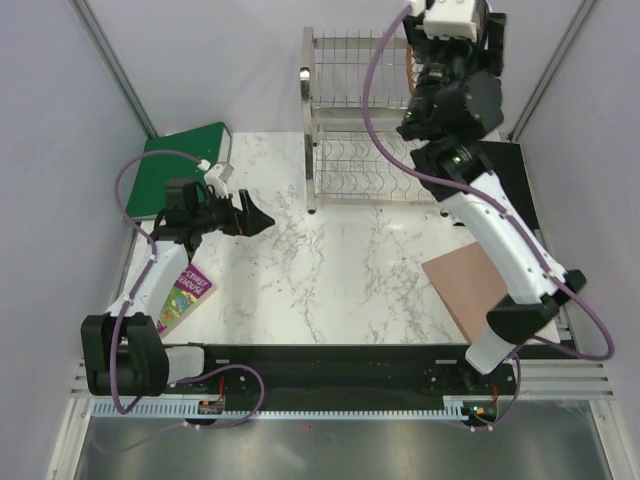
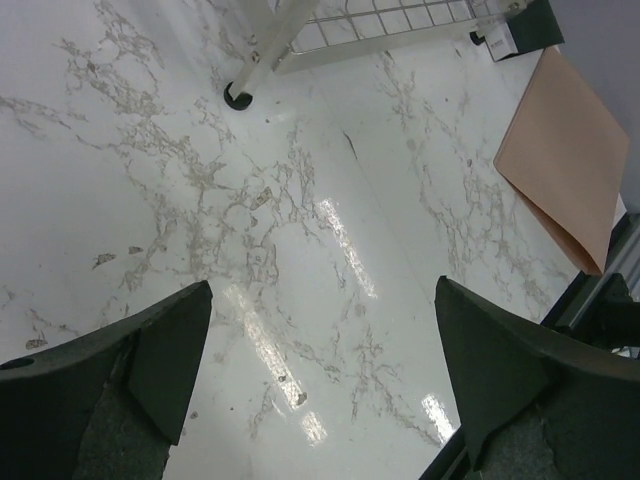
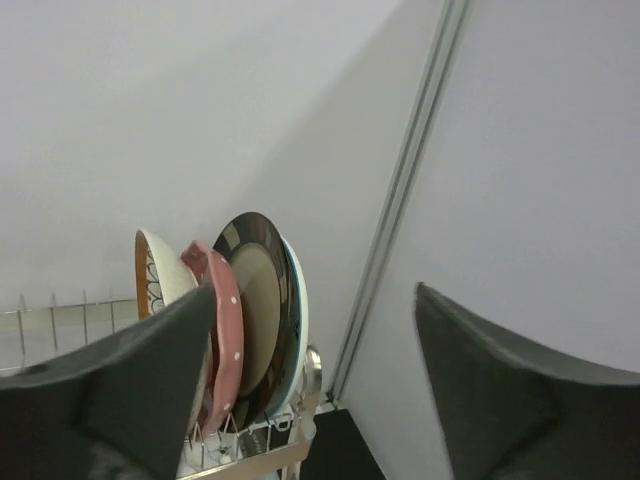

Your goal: Load the plates into the dish rack

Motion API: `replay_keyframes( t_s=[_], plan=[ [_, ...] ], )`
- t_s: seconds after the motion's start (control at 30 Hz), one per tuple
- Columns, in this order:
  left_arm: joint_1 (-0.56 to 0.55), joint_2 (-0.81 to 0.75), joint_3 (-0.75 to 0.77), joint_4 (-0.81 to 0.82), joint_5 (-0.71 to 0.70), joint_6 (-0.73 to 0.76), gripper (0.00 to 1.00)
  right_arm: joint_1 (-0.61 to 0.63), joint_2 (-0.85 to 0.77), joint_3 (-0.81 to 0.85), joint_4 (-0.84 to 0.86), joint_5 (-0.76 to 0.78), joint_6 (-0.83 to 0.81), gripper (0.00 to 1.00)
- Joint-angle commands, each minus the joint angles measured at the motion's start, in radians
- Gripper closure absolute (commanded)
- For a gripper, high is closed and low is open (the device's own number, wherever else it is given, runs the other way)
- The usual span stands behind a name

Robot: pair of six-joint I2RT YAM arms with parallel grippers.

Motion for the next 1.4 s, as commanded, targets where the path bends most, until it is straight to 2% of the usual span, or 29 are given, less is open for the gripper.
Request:
replay_keyframes(
  t_s=[0.0,0.1,0.17,0.3,0.33,0.4,0.53,0.8,1.0,1.13,1.23,1.37],
  plan=[
    [-0.032,-0.081,0.098,-0.062,-0.049,0.103,0.00,0.002,-0.234,-0.227,-0.299,-0.003,0.202,0.02],
    [-0.065,-0.124,0.138,-0.092,-0.094,0.148,0.00,0.002,-0.402,-0.424,-0.534,-0.014,0.341,0.02],
    [-0.092,-0.153,0.155,-0.106,-0.126,0.177,0.00,0.002,-0.506,-0.555,-0.669,-0.073,0.459,0.02],
    [-0.141,-0.193,0.165,-0.129,-0.150,0.208,0.00,0.001,-0.618,-0.694,-1.002,-0.201,0.672,0.02],
    [-0.163,-0.201,0.165,-0.134,-0.157,0.212,0.00,0.002,-0.637,-0.723,-1.036,-0.209,0.768,0.02],
    [-0.183,-0.217,0.167,-0.158,-0.169,0.221,0.00,0.002,-0.677,-0.794,-1.113,-0.235,0.832,0.02],
    [-0.230,-0.233,0.159,-0.200,-0.177,0.226,0.00,-0.028,-0.787,-0.988,-1.096,-0.267,0.876,0.02],
    [-0.253,-0.219,0.116,-0.221,-0.200,0.231,0.00,-0.036,-0.913,-1.140,-1.075,-0.271,0.878,0.02],
    [-0.255,-0.214,0.090,-0.227,-0.235,0.238,0.00,-0.058,-0.902,-1.153,-1.047,-0.296,0.881,0.02],
    [-0.253,-0.190,0.104,-0.204,-0.247,0.238,0.00,-0.056,-0.858,-1.057,-1.032,-0.236,0.869,0.02],
    [-0.255,-0.179,0.090,-0.194,-0.249,0.218,0.00,-0.056,-0.852,-1.007,-1.059,-0.262,0.885,0.02],
    [-0.256,-0.168,0.081,-0.187,-0.246,0.206,0.00,-0.056,-0.856,-1.016,-1.096,-0.268,0.898,0.02]
  ],
)
